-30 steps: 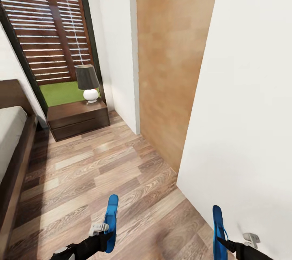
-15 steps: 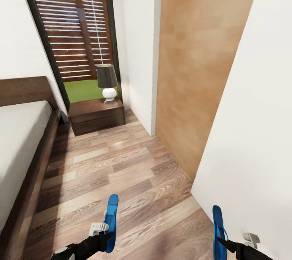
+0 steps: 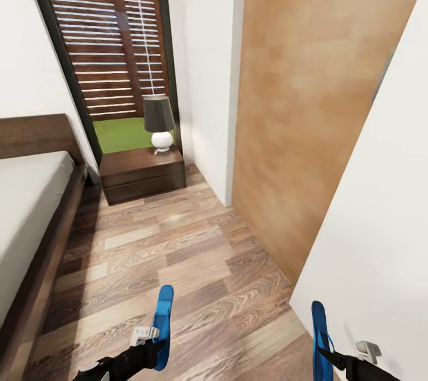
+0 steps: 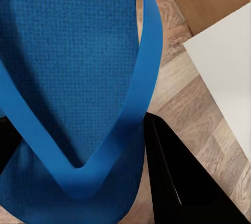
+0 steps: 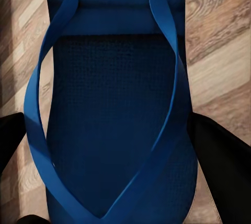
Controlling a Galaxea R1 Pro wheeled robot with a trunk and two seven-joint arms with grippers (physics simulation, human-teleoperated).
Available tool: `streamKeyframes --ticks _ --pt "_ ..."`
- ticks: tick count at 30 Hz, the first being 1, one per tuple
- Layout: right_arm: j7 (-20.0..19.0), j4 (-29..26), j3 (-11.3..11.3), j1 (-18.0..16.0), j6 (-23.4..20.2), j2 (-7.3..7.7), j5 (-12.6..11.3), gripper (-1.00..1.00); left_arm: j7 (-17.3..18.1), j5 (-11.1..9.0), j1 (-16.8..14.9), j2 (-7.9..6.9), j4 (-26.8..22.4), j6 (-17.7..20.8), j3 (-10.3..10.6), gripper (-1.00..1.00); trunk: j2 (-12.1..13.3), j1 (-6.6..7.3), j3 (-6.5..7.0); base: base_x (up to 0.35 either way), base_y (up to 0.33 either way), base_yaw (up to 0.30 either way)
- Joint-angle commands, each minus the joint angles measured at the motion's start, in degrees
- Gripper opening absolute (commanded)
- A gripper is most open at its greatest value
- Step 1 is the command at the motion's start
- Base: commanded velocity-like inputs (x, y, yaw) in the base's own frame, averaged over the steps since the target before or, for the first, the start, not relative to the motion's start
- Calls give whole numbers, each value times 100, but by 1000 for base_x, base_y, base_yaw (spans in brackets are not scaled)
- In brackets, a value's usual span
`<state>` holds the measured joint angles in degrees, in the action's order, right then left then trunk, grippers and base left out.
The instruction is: In the bedroom, move the book from the bed onto either nightstand, and place the two sandals side by side next to the bed.
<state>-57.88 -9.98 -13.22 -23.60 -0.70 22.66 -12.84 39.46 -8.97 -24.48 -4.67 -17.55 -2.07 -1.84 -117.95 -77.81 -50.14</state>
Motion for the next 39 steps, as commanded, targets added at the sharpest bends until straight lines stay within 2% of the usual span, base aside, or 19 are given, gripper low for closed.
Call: streamKeyframes --ticks 1,11,15,22,24,26,31,34,39 --pt "-20 4 3 -4 -9 2 -34 -100 27 9 -4 1 6 -22 -24 -100 -2 -2 -5 326 0 0" --pt "-16 4 3 -4 -9 2 -33 -100 27 9 -4 1 7 -22 -19 -100 -2 -2 -5 303 0 206" --pt "-15 4 3 -4 -9 2 -34 -100 27 9 -4 1 9 -22 -18 -100 -2 -2 -5 63 0 258" --pt "-17 12 3 -1 -9 -4 -34 -100 27 9 -4 1 6 -22 -18 -100 -2 -2 -5 9 0 61" --pt "-15 44 3 -3 -6 -67 -34 -100 27 9 -4 1 10 -22 -18 -100 -2 -2 -5 1 0 7" --pt "27 138 3 -3 -1 -239 -34 -100 27 9 -4 1 13 -22 -18 -100 -2 -2 -5 0 0 3" --pt "779 295 5 -4 347 -621 -27 -100 27 9 -4 1 15 -22 -11 -100 -2 -2 -5 0 0 0" --pt "1076 329 9 -4 434 -712 5 -100 22 9 -4 7 19 -22 -9 -100 -2 -2 -5 0 0 0" --pt "1146 337 12 -2 457 -734 17 -100 20 9 -4 9 23 -22 -9 -100 -2 -2 -5 0 0 0"
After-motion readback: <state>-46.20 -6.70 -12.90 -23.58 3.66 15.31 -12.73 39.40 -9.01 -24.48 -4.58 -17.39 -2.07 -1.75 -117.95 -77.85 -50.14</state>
